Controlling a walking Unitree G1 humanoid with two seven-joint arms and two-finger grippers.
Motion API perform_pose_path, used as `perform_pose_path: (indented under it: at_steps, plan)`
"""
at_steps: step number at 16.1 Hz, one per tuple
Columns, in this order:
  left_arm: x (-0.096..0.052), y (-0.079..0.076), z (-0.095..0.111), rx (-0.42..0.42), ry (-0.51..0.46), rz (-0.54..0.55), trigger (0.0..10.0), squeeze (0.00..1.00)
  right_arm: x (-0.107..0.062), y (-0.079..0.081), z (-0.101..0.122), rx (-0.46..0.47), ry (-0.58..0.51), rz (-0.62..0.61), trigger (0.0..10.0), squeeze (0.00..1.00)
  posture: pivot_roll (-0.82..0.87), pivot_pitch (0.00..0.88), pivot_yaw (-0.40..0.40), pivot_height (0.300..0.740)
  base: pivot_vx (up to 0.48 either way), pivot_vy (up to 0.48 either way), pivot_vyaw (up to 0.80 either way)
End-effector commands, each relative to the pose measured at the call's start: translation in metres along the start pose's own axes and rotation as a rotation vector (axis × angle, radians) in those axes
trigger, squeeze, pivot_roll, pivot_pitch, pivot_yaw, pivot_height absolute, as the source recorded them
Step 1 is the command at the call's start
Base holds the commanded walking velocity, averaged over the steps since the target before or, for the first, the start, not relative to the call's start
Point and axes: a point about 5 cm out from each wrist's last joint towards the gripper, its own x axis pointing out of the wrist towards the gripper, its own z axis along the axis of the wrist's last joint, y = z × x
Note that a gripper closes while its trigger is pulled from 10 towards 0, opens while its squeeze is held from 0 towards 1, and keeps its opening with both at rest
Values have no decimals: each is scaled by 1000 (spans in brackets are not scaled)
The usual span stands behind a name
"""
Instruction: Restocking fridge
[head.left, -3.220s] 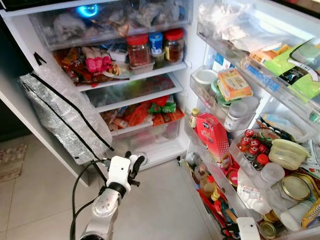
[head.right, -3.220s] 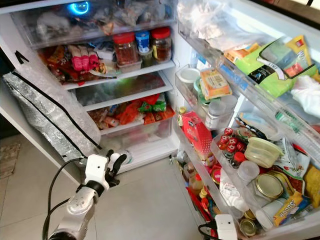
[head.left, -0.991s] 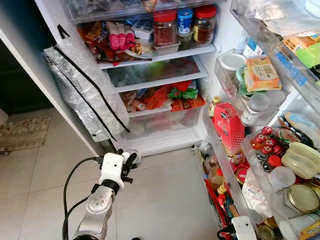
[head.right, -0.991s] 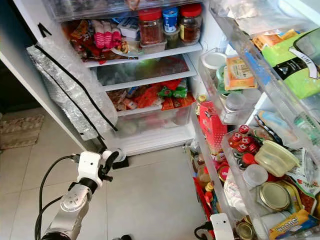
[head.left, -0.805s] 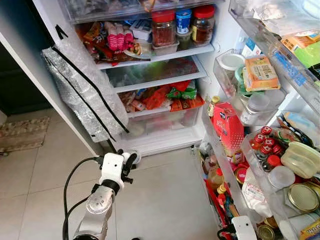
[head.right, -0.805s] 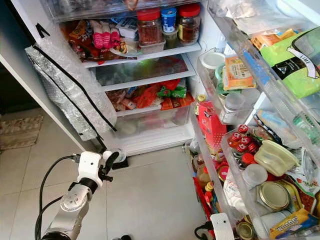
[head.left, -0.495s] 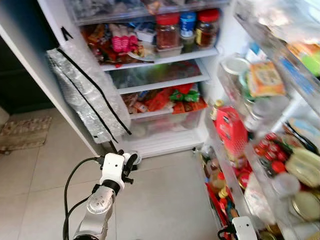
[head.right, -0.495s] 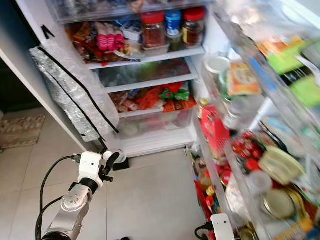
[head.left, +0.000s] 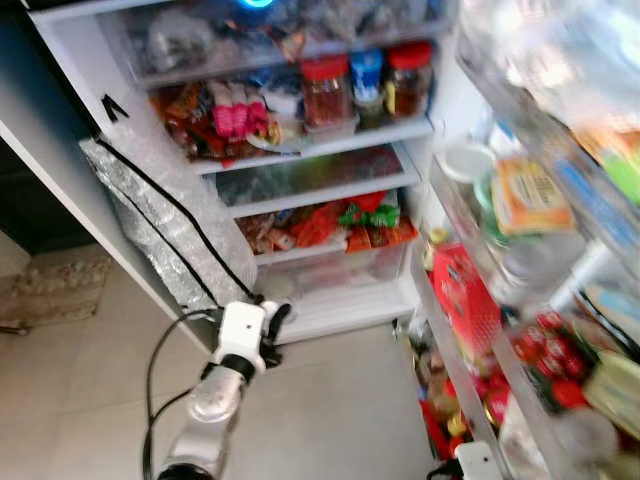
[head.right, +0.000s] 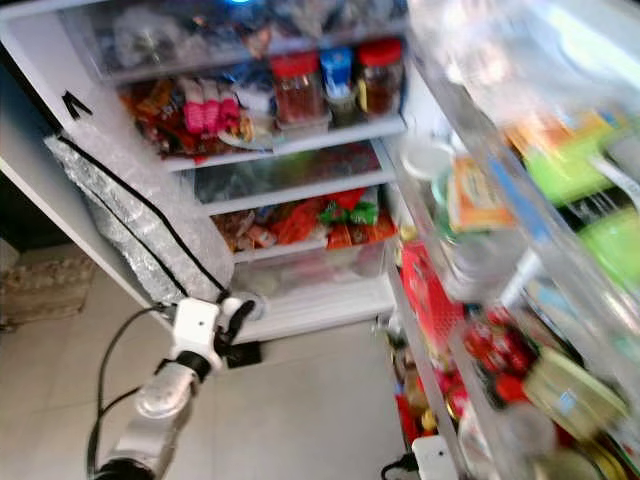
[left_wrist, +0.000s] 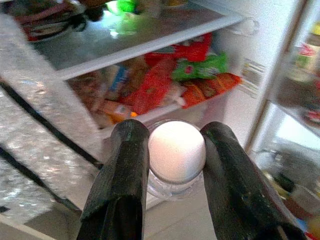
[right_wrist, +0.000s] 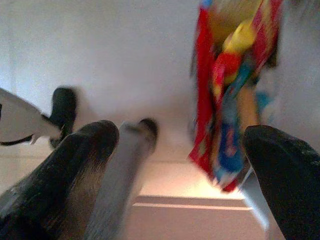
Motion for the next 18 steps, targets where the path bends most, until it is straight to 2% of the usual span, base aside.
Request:
perform_pose_path:
  at_steps: [1, 14, 18]
  plan:
    - [-8, 11, -9, -5, 43, 33, 10000, 0, -1, -6, 0, 9, -1, -31, 10000, 0, -7, 176, 12, 740, 277, 0, 0]
    - [-6, 10, -8, -4, 40, 34, 10000, 0, -1, -5, 1, -6, -2, -13, 10000, 0, -8, 175, 16, 740, 281, 0, 0]
    - [-6, 9, -8, -3, 40, 36, 10000, 0, -1, -5, 2, -20, -2, -4, 10000, 0, -8, 176, 15, 740, 280, 0, 731]
